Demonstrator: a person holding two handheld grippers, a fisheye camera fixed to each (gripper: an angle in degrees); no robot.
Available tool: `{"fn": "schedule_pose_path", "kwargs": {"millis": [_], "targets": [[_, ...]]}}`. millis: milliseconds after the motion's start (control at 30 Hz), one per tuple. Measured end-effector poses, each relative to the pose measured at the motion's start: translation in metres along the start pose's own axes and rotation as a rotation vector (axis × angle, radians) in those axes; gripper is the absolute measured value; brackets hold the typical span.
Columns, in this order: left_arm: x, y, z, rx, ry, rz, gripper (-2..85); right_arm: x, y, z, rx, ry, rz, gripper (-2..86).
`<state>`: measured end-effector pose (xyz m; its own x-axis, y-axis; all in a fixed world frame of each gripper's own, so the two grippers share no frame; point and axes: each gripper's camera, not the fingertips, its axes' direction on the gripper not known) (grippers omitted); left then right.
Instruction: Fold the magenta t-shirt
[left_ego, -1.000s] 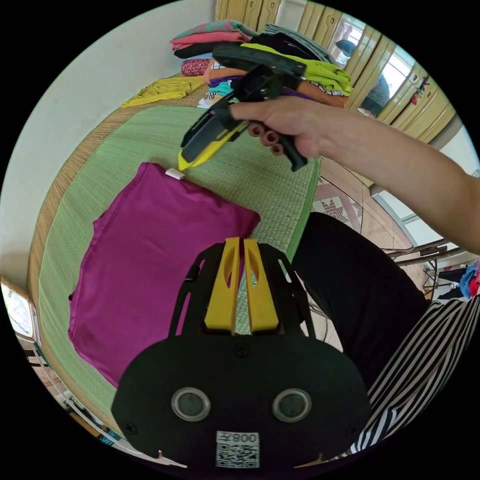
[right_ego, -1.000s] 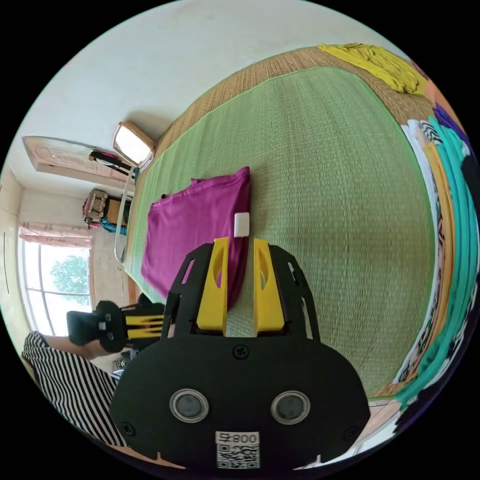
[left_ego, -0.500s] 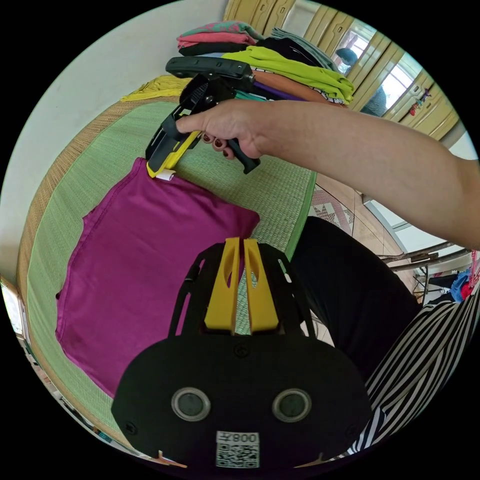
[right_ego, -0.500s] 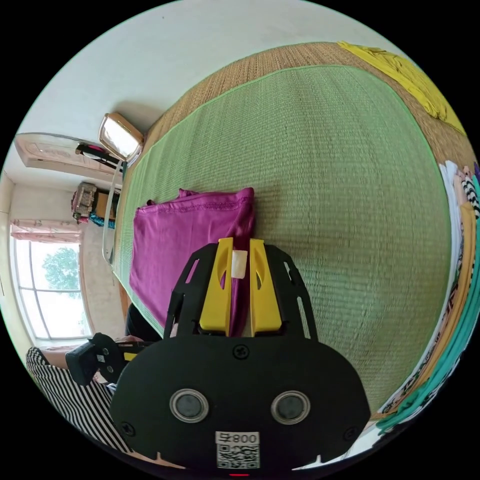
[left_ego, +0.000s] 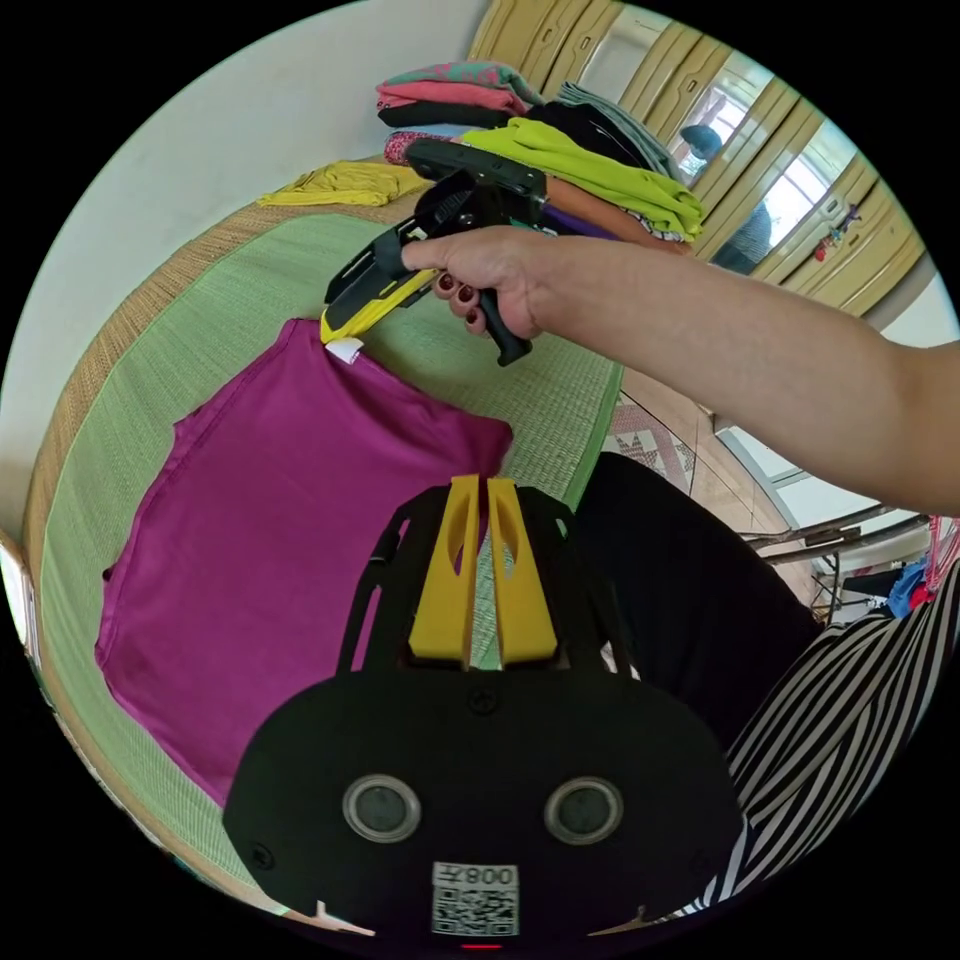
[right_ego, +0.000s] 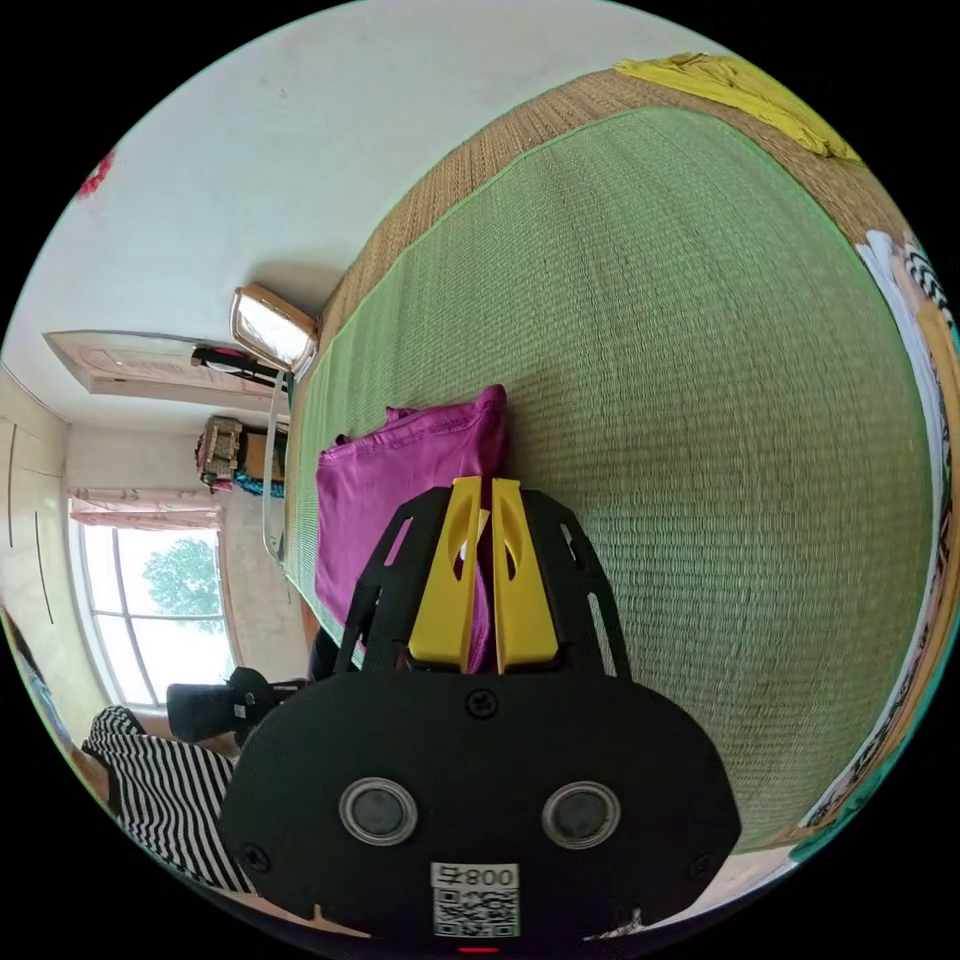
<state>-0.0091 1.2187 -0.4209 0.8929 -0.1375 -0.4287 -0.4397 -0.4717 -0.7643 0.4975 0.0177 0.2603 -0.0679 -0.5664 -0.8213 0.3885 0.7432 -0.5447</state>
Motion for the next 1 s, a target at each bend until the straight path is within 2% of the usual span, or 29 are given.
{"fn": "schedule_pose_path", "kwargs": {"millis": [233, 500, 767, 1000], "targets": [[-0.012, 0.025, -0.043, 0.085, 0.037, -0.012, 1.2, -0.001, 0.025, -0.032, 0.068, -0.018, 0.023, 1.6], [-0.055, 0.086, -0.123, 0.276, 0.101, -0.158, 1.1, -0.045, 0.034, -0.042, 0.135, -0.050, -0.019, 1.7], [-0.126, 0.198, -0.220, 0.514, 0.145, -0.437, 1.1, -0.159, 0.020, -0.006, 0.143, -0.082, -0.204, 1.6], [-0.182, 0.302, -0.262, 0.619, 0.201, -0.716, 1.0, -0.246, 0.007, 0.071, 0.046, -0.027, -0.340, 1.7]]}}
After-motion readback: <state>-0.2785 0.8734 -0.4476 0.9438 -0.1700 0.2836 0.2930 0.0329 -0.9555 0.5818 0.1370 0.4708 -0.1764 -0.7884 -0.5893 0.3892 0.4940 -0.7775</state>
